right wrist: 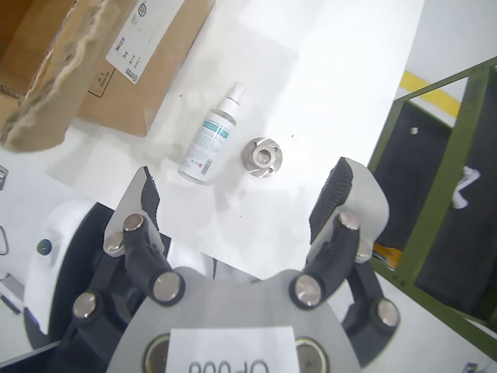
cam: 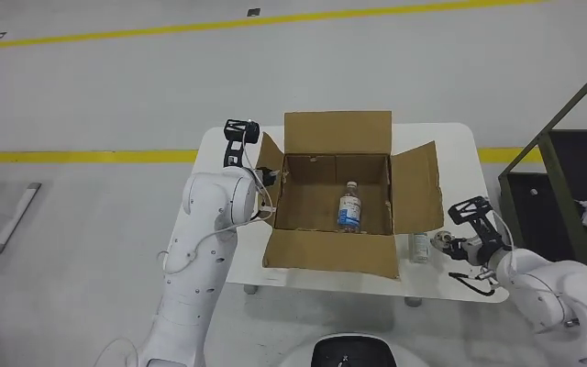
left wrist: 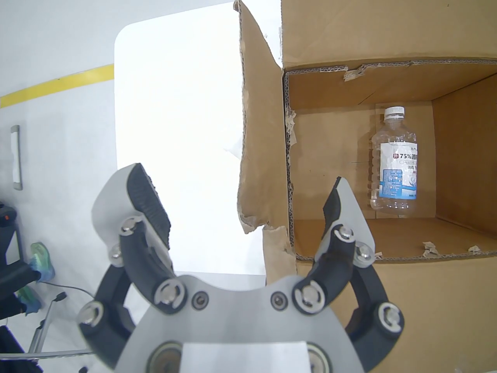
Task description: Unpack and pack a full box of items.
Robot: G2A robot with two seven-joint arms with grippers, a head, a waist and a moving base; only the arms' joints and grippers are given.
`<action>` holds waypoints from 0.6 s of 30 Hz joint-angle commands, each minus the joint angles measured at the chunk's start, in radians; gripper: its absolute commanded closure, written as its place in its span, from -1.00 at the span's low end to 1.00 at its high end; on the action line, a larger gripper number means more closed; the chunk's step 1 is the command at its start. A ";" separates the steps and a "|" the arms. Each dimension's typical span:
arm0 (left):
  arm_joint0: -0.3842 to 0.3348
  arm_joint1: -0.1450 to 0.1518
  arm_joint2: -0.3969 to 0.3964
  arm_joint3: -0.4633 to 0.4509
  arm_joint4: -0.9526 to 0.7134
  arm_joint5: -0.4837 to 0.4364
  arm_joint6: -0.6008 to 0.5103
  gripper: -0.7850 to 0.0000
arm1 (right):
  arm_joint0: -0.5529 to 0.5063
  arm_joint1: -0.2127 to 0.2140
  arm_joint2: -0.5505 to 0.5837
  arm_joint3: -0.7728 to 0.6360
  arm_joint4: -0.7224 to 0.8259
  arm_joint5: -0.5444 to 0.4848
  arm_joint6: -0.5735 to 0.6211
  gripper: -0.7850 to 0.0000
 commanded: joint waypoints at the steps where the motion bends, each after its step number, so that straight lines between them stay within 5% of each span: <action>1: 0.000 0.000 0.000 0.000 0.000 0.000 0.000 -1.00 | 0.036 -0.003 -0.019 0.046 0.018 0.028 -0.005 -1.00; 7: 0.000 0.000 0.000 0.000 0.000 0.000 0.000 -1.00 | 0.088 -0.013 -0.047 0.155 0.130 0.089 -0.067 -1.00; 8: 0.000 0.000 0.000 0.000 0.000 0.000 0.000 -1.00 | 0.090 -0.014 -0.046 0.165 0.139 0.094 -0.077 -0.80; 9: 0.000 0.000 0.000 0.000 0.000 0.000 0.000 -1.00 | 0.090 -0.015 -0.046 0.174 0.144 0.103 -0.086 0.11; 10: 0.000 0.000 0.000 0.000 0.000 0.000 0.000 -1.00 | 0.089 -0.016 -0.045 0.180 0.161 0.112 -0.095 0.72; 11: 0.000 0.000 0.000 0.000 0.000 0.000 0.000 -1.00 | 0.087 -0.017 -0.043 0.186 0.181 0.116 -0.101 1.00; 18: 0.000 0.000 0.000 0.000 0.000 0.000 0.000 -1.00 | 0.085 -0.016 -0.025 0.200 0.203 0.134 -0.123 1.00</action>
